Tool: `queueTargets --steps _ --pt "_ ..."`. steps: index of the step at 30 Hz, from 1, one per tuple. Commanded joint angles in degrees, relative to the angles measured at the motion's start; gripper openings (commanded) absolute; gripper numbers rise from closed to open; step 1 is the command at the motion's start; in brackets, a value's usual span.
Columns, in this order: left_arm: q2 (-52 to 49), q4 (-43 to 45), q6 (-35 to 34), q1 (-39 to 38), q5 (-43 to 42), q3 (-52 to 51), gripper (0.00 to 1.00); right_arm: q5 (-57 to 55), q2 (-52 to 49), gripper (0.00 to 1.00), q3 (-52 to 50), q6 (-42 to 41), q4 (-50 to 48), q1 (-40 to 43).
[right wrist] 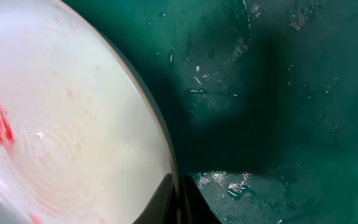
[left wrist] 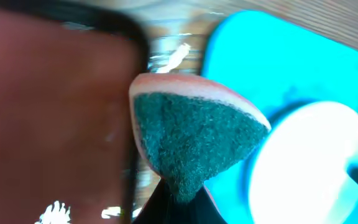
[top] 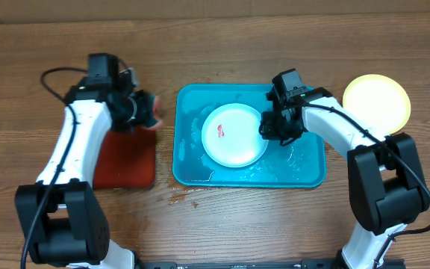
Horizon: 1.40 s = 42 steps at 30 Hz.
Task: Clean dirty plates on tray and stack at the side
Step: 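Move the sponge in the left gripper onto the white plate, then scrub the white plate with the sponge while the right gripper holds it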
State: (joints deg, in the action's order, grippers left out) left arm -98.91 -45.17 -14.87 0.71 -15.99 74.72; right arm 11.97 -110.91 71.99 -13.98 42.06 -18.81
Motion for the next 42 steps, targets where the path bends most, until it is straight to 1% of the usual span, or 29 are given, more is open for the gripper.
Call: queueTargets --steps 1,5,6,11,18,22,24,25,31,34,37,39,42 --pt "1.0 2.7 1.3 -5.7 -3.0 1.3 0.04 -0.1 -0.1 0.05 0.3 -2.7 -0.7 0.0" --pt "0.1 6.4 -2.3 -11.0 -1.9 1.2 0.04 3.6 -0.1 0.05 0.3 -3.2 -0.9 0.0" --pt "-0.2 7.2 -3.1 -12.3 -1.4 1.3 0.04 3.6 -0.1 0.05 0.3 -4.3 -0.9 0.0" --pt "-2.9 10.7 -4.5 -18.5 -1.4 1.2 0.04 3.7 -0.1 0.04 0.3 -9.0 -1.5 0.0" --pt "-9.2 16.1 -4.7 -25.3 -1.4 1.2 0.04 4.8 -0.1 0.04 0.3 -9.0 -2.4 0.0" --pt "-11.5 18.9 -4.7 -26.9 -1.2 1.2 0.04 4.8 -0.1 0.04 0.3 -9.0 -2.4 0.0" --pt "-12.2 19.0 -4.7 -27.1 1.0 1.2 0.04 4.8 -0.1 0.04 0.3 -9.0 -2.4 0.0" --pt "-12.5 18.8 -4.7 -27.1 2.8 1.2 0.04 4.8 -0.1 0.04 0.3 -9.0 -2.3 0.0" --pt "-12.8 14.6 -4.5 -27.0 20.5 1.2 0.04 4.8 -0.1 0.04 0.3 -9.0 -2.4 0.0" --pt "-12.8 13.3 -3.8 -27.0 26.5 1.2 0.04 4.8 -0.1 0.04 0.3 -9.0 -2.4 0.0" --pt "-12.8 13.2 -1.3 -27.0 28.4 1.3 0.04 4.8 -0.1 0.04 0.3 -9.0 -2.3 0.0" --pt "-12.8 13.1 -1.4 -27.0 28.6 1.8 0.04 4.8 -0.1 0.04 0.3 -9.0 -2.2 0.0" --pt "-12.8 11.0 -2.1 -27.0 23.1 5.6 0.04 4.8 -0.1 0.04 0.3 -10.8 -2.1 -0.1"
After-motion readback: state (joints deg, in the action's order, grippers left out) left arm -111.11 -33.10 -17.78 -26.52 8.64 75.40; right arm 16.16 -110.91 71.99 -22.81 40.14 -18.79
